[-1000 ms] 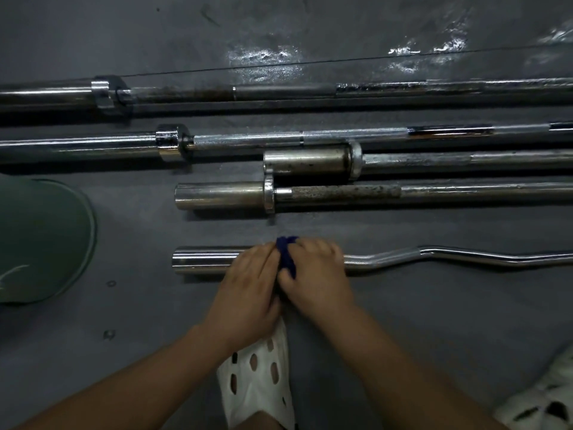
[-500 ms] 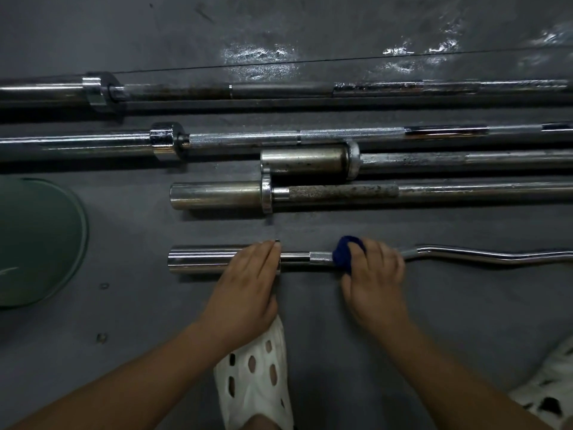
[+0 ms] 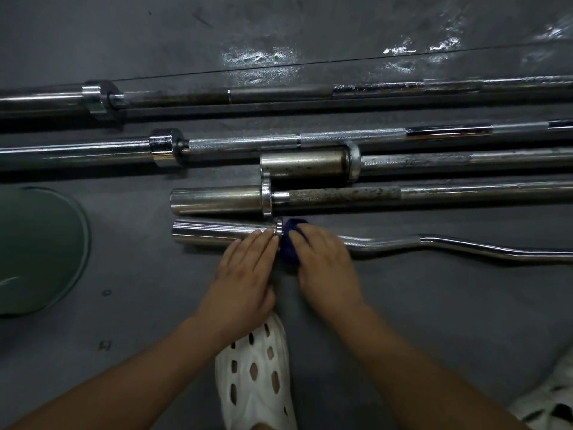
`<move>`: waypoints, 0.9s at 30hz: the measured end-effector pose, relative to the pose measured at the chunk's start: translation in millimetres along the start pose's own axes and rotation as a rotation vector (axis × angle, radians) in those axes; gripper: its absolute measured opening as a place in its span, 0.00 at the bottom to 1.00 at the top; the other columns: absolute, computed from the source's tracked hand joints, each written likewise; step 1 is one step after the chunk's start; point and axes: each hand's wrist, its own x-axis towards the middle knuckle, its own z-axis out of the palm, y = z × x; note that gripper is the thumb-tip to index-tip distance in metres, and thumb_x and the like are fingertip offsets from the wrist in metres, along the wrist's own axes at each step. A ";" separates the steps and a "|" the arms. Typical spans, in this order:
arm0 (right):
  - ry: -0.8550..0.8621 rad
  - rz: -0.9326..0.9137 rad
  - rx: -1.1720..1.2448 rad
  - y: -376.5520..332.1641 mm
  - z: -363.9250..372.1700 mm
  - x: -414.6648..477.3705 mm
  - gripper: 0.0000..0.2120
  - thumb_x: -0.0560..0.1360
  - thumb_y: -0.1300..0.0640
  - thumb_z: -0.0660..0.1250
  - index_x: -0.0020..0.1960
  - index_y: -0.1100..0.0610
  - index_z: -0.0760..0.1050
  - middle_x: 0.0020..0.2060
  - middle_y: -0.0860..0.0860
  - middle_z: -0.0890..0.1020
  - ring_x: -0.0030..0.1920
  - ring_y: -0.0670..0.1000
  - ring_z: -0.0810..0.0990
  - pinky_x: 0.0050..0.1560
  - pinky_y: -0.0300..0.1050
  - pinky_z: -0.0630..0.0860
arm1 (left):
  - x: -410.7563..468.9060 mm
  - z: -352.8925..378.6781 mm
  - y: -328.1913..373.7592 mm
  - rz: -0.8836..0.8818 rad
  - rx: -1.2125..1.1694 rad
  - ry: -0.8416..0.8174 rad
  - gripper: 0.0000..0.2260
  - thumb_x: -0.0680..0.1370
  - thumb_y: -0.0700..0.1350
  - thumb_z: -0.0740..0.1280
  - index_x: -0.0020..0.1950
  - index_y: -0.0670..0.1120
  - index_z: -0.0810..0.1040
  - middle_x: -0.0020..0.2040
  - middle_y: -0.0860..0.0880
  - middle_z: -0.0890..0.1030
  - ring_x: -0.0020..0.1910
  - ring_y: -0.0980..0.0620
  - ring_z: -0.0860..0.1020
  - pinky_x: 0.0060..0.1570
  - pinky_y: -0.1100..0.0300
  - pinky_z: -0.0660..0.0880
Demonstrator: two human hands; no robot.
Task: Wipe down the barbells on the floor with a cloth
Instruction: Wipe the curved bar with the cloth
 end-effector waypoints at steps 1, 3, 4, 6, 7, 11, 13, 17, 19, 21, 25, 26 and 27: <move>-0.014 0.048 -0.044 18.9 -5.3 -3.4 0.28 0.66 0.52 0.62 0.66 0.54 0.74 0.63 0.54 0.76 0.61 0.56 0.75 0.66 0.56 0.68 | 0.2 -0.8 -0.5 0.001 -0.001 -0.001 0.36 0.71 0.48 0.63 0.79 0.42 0.61 0.79 0.45 0.62 0.78 0.47 0.59 0.76 0.46 0.56; -0.004 0.217 -0.093 55.6 -21.4 -13.7 0.27 0.66 0.48 0.63 0.63 0.51 0.75 0.59 0.52 0.78 0.59 0.55 0.76 0.66 0.57 0.64 | -0.2 -2.2 -1.3 0.002 -0.005 -0.004 0.36 0.71 0.48 0.63 0.79 0.43 0.61 0.79 0.45 0.62 0.77 0.47 0.60 0.76 0.47 0.56; 0.013 0.305 -0.085 61.0 -26.6 -17.4 0.25 0.66 0.47 0.63 0.62 0.51 0.76 0.58 0.51 0.79 0.58 0.55 0.76 0.66 0.58 0.63 | -0.2 -2.2 -0.9 -0.002 -0.010 0.002 0.36 0.71 0.48 0.64 0.79 0.43 0.61 0.79 0.45 0.62 0.77 0.47 0.60 0.76 0.48 0.55; 0.039 0.394 -0.046 40.9 -25.5 -13.4 0.22 0.65 0.49 0.63 0.58 0.52 0.78 0.55 0.52 0.79 0.56 0.56 0.75 0.64 0.56 0.62 | 2.1 -0.8 1.8 -0.010 -0.020 0.016 0.36 0.71 0.47 0.64 0.78 0.42 0.62 0.78 0.44 0.63 0.77 0.46 0.60 0.76 0.48 0.54; 0.051 0.364 -0.034 23.1 -21.7 -7.8 0.21 0.64 0.51 0.63 0.56 0.52 0.78 0.54 0.52 0.79 0.55 0.56 0.75 0.61 0.55 0.64 | 3.0 -0.5 4.2 -0.010 -0.024 0.022 0.36 0.70 0.47 0.65 0.78 0.41 0.63 0.77 0.43 0.64 0.77 0.45 0.61 0.76 0.48 0.54; -0.084 0.144 -0.038 4.9 -25.5 13.6 0.21 0.66 0.49 0.63 0.58 0.50 0.78 0.53 0.50 0.80 0.53 0.56 0.78 0.56 0.50 0.67 | 7.9 -3.6 7.2 -0.003 -0.008 0.015 0.36 0.69 0.47 0.65 0.77 0.41 0.64 0.76 0.42 0.66 0.76 0.44 0.62 0.75 0.48 0.53; -0.144 0.209 -0.057 17.4 -29.9 12.8 0.21 0.69 0.46 0.62 0.62 0.47 0.75 0.55 0.48 0.79 0.55 0.54 0.77 0.58 0.49 0.64 | 10.1 -4.9 4.8 0.000 -0.002 0.005 0.36 0.70 0.47 0.64 0.78 0.42 0.63 0.76 0.43 0.65 0.76 0.44 0.62 0.75 0.47 0.54; -0.162 0.233 -0.036 10.4 -27.7 -17.9 0.23 0.68 0.47 0.64 0.62 0.48 0.76 0.58 0.49 0.79 0.55 0.53 0.78 0.60 0.50 0.65 | 9.0 -3.3 6.0 0.013 0.015 -0.015 0.35 0.69 0.48 0.65 0.76 0.41 0.65 0.75 0.42 0.68 0.73 0.44 0.67 0.74 0.50 0.55; -0.166 0.186 -0.016 9.3 -22.4 -45.6 0.22 0.65 0.47 0.65 0.59 0.46 0.76 0.55 0.47 0.80 0.53 0.51 0.78 0.60 0.49 0.63 | -1.5 3.8 8.8 0.036 0.017 -0.055 0.35 0.69 0.50 0.65 0.76 0.42 0.66 0.75 0.43 0.69 0.73 0.45 0.68 0.74 0.51 0.54; -0.155 0.152 -0.022 14.0 -17.7 -64.1 0.23 0.63 0.47 0.66 0.58 0.46 0.76 0.53 0.46 0.80 0.51 0.50 0.78 0.59 0.48 0.61 | -14.3 11.6 10.2 0.064 0.022 -0.104 0.35 0.70 0.53 0.62 0.76 0.43 0.65 0.74 0.45 0.70 0.72 0.45 0.69 0.73 0.51 0.56; -0.102 0.244 -0.030 -1.8 -13.8 -40.0 0.16 0.65 0.48 0.64 0.52 0.47 0.79 0.47 0.46 0.80 0.50 0.52 0.76 0.58 0.50 0.62 | -12.7 15.5 5.7 0.045 -0.009 -0.067 0.33 0.70 0.52 0.64 0.74 0.44 0.67 0.69 0.45 0.75 0.65 0.46 0.75 0.69 0.51 0.65; -0.114 0.231 -0.008 -13.4 -12.4 -35.6 0.17 0.65 0.49 0.64 0.53 0.47 0.78 0.48 0.47 0.80 0.51 0.52 0.76 0.60 0.51 0.64 | -10.6 13.9 5.7 0.033 -0.021 -0.059 0.33 0.70 0.52 0.65 0.73 0.43 0.69 0.67 0.45 0.76 0.63 0.46 0.76 0.67 0.51 0.68; -0.146 0.179 0.019 -24.4 -9.3 -36.2 0.19 0.65 0.50 0.65 0.56 0.48 0.77 0.52 0.47 0.80 0.54 0.53 0.76 0.62 0.53 0.65 | -9.4 12.1 6.6 0.024 -0.036 -0.063 0.32 0.70 0.53 0.64 0.73 0.43 0.69 0.67 0.45 0.77 0.62 0.46 0.77 0.66 0.51 0.69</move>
